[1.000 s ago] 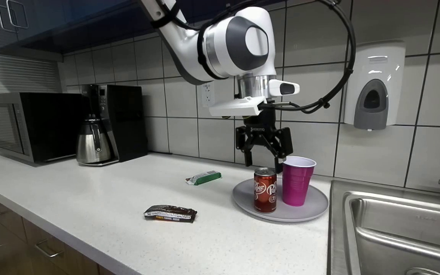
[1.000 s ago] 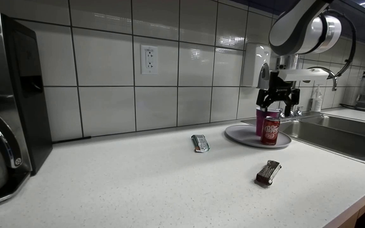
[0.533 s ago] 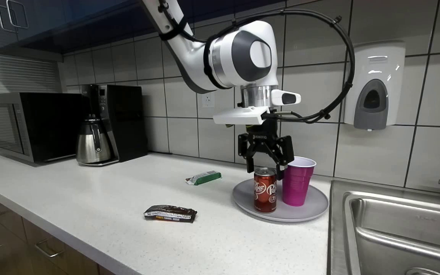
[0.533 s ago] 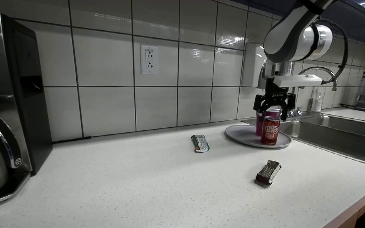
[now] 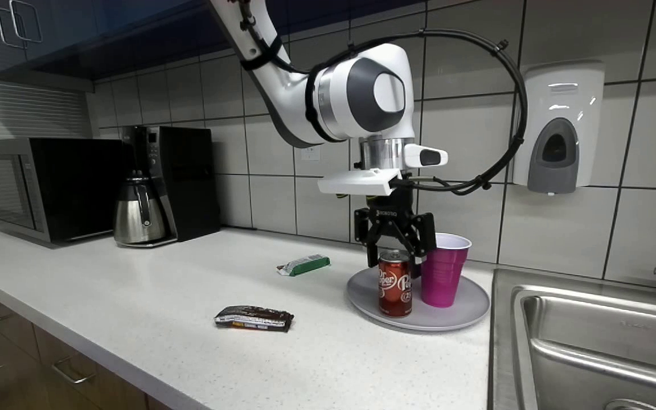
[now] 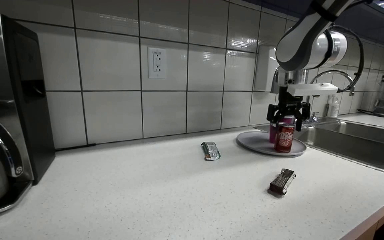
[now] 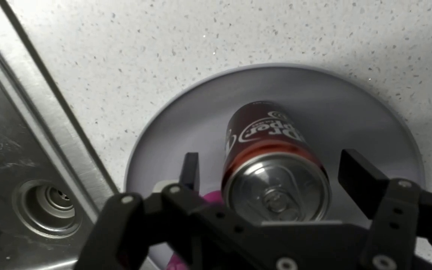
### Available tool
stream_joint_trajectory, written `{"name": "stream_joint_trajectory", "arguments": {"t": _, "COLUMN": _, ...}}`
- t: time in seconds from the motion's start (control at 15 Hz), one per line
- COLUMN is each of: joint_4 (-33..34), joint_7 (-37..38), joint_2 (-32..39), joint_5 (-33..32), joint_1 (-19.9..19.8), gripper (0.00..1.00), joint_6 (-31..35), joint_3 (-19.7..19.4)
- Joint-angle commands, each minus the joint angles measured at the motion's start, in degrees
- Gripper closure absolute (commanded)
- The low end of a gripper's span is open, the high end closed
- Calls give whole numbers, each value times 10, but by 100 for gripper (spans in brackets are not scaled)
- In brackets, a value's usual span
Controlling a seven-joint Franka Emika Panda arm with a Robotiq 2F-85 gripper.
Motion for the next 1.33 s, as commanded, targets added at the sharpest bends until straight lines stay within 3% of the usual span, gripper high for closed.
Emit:
{"name": "stream_joint_trajectory", "arguments": {"t": 0.0, "joint_4": 21, "joint_7": -1, "joint_2": 9, "joint_5": 10, "joint_1": 7, "gripper": 30, "joint_6": -22, "joint_3": -8}}
{"name": "stream_joint_trajectory", "arguments": {"t": 0.07, "joint_4": 21, "joint_7": 0, "joint_2": 9, "joint_5": 10, "joint_1": 7, "gripper": 33, "joint_6": -21, "joint_3": -8}}
{"name": "stream_joint_trajectory", "arguments": {"t": 0.33, "joint_4": 21, "joint_7": -1, "joint_2": 8, "joint_5": 11, "joint_1": 8, "gripper": 61, "joint_6": -21, "joint_3": -8}}
{"name": "stream_joint_trajectory", "arguments": {"t": 1.27, "joint_4": -40, "joint_7": -4, "joint_2": -71, "joint_5": 45, "joint_1": 11, "gripper": 62, "joint_6": -16, "joint_3": -4}}
